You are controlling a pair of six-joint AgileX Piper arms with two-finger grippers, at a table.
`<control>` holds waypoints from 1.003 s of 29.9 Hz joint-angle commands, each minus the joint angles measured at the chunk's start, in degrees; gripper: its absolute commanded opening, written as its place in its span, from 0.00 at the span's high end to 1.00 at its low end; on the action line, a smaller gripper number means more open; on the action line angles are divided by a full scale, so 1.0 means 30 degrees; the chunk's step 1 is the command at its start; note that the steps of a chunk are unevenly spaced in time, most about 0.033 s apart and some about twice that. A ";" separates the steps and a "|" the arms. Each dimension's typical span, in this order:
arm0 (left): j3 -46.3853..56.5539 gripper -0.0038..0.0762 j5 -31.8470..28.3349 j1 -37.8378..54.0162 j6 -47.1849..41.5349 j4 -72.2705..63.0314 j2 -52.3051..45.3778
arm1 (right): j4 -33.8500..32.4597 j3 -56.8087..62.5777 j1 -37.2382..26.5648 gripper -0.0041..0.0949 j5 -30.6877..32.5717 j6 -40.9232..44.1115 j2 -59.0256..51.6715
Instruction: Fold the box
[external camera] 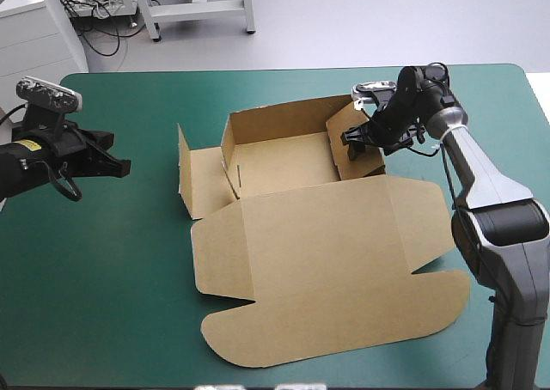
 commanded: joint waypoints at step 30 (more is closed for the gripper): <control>-0.0527 0.99 -0.1613 0.0003 -0.2440 0.1993 -0.0374 | 0.0368 -0.3878 -0.2097 0.98 0.0242 -0.0587 -0.5609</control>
